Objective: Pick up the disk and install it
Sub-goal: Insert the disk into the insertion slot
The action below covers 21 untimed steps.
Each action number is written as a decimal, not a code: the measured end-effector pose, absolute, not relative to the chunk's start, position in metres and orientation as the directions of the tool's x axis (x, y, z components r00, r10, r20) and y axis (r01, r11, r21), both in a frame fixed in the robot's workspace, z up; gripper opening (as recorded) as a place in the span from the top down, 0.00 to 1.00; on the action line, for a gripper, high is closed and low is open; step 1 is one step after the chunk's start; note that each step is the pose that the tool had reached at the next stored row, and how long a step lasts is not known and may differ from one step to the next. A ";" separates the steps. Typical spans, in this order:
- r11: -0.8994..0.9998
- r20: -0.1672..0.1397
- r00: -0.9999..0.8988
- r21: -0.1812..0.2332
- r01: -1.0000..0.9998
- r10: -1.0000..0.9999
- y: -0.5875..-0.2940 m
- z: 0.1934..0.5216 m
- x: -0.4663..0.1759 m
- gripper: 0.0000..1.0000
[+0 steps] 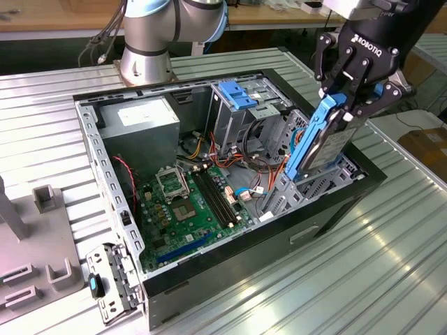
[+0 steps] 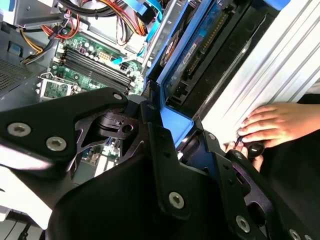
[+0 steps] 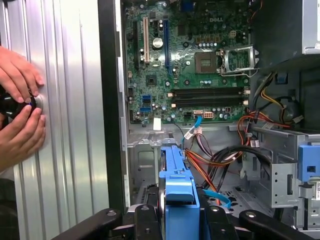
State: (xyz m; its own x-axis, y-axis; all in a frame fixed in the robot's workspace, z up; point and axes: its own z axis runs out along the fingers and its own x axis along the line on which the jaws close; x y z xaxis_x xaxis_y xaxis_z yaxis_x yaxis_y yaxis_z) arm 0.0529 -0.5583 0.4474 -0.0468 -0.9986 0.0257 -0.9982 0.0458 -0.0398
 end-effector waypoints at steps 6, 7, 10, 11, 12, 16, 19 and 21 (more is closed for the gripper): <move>0.046 0.026 -0.047 -0.039 -0.998 -0.999 -0.559 0.440 0.053 0.63; 0.046 0.026 -0.047 -0.038 -0.998 -0.999 -0.559 0.439 0.053 0.63; 0.046 0.026 -0.047 -0.038 -0.998 -0.999 -0.559 0.437 0.054 0.63; 0.046 0.026 -0.047 -0.037 -0.998 -0.999 -0.559 0.434 0.054 0.63; 0.046 0.026 -0.047 -0.037 -0.998 -0.999 -0.559 0.433 0.054 0.63; 0.046 0.026 -0.047 -0.035 -0.998 -0.999 -0.559 0.426 0.054 0.63; 0.046 0.026 -0.047 -0.035 -0.998 -0.999 -0.559 0.420 0.054 0.63; 0.046 0.026 -0.047 -0.035 -0.998 -0.999 -0.560 0.416 0.054 0.63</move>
